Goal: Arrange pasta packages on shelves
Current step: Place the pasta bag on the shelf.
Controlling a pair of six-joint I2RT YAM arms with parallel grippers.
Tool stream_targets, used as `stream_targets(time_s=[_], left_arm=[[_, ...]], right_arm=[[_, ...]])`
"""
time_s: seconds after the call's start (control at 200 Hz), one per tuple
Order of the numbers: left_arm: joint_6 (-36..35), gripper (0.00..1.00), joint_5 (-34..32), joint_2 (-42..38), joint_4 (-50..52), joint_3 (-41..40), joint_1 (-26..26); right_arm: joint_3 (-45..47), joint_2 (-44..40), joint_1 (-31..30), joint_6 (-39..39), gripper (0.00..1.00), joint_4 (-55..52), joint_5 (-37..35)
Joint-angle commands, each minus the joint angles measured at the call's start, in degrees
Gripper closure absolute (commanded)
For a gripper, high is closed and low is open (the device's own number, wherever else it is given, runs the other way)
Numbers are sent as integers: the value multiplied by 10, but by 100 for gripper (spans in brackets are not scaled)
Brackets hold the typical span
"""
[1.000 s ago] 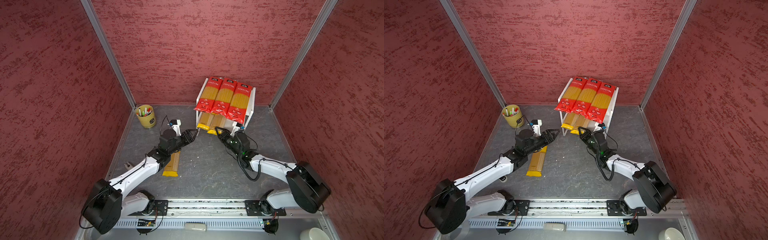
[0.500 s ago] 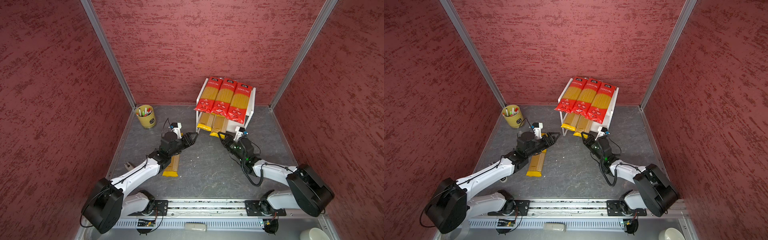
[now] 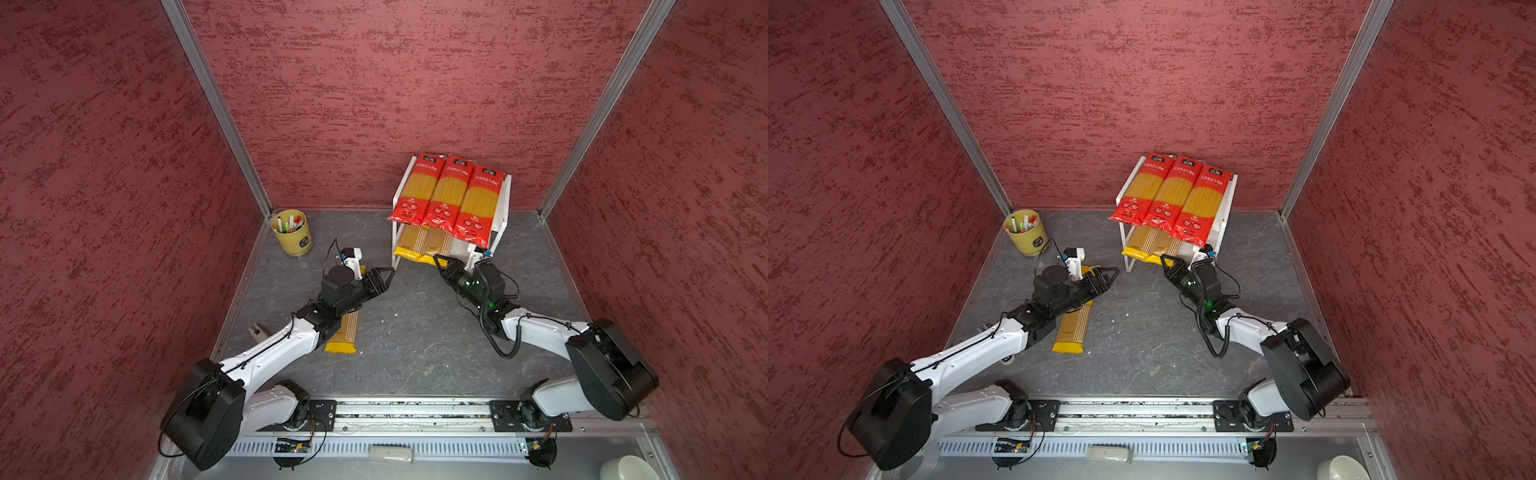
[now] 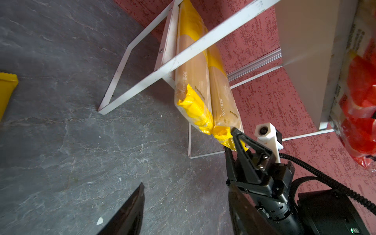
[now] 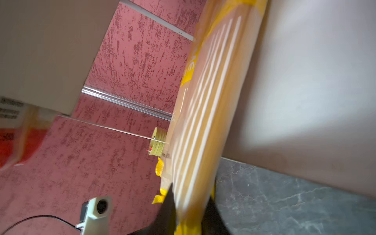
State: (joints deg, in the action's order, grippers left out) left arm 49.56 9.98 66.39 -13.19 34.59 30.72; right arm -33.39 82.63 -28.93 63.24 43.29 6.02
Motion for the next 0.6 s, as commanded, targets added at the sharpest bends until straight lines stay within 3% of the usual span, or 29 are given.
stream_targets(time_s=[0.0,0.11,0.306,0.466,0.591], left_arm=[[-29,35,-11,-23,83,2,-32],[-47,34,-10,-48,187,2,-92],[-58,27,-53,-102,299,-43,-201],[-51,22,-75,-86,299,-81,-235],[-52,21,-72,-59,275,-87,-234]], right_arm=[[21,-14,-3,32,55,42,31],[59,-45,-39,70,43,22,17],[64,-77,-143,72,40,-70,-71],[-33,51,-207,60,41,-126,-58],[-112,165,-235,110,43,-145,-58]])
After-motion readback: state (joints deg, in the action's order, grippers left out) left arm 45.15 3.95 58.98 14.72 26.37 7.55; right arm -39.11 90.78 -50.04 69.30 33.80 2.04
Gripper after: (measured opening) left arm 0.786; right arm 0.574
